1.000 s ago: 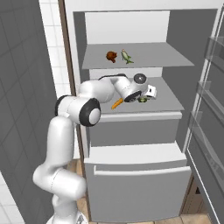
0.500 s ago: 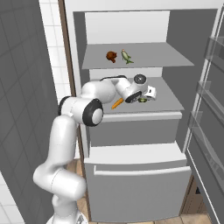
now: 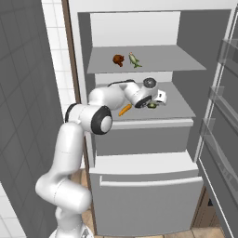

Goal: Gather the broccoli and carrot from the fridge and place them on a tray on the dining counter. Then gather the fish and chicken drumstick from the fridge and place them on the other tray.

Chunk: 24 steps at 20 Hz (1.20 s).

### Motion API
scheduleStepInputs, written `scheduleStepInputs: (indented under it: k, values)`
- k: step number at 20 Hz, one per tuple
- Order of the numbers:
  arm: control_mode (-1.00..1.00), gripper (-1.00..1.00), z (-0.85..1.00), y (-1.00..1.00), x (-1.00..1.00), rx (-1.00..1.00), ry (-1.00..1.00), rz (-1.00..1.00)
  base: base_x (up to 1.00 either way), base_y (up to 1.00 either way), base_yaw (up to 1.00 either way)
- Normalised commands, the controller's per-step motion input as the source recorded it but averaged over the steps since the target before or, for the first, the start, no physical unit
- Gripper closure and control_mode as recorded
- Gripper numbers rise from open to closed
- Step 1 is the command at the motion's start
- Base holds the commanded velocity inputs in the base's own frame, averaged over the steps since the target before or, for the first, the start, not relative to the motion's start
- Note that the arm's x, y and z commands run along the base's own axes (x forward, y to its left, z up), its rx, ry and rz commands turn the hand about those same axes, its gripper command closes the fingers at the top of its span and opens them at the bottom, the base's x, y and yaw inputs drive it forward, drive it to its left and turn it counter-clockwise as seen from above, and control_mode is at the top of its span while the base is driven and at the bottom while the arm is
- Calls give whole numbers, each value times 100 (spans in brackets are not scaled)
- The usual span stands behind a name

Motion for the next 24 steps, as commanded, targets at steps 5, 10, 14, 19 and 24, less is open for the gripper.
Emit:
scheduleStepInputs:
  k: [5, 10, 14, 19, 24]
  values:
    - [-100, 100, -4, 0, -17, 0, -1, 0, 0, 0, 0]
    - [-100, 100, 0, 0, -67, 0, -15, 0, 0, 0, 0]
    - [-100, 100, 12, 2, -76, 0, -15, 0, 0, 0, 0]
    - [-100, 100, 31, 0, -63, 0, -4, 0, 0, 0, 0]
    - [-100, 100, 72, 0, -60, 3, -1, -1, 0, 0, 0]
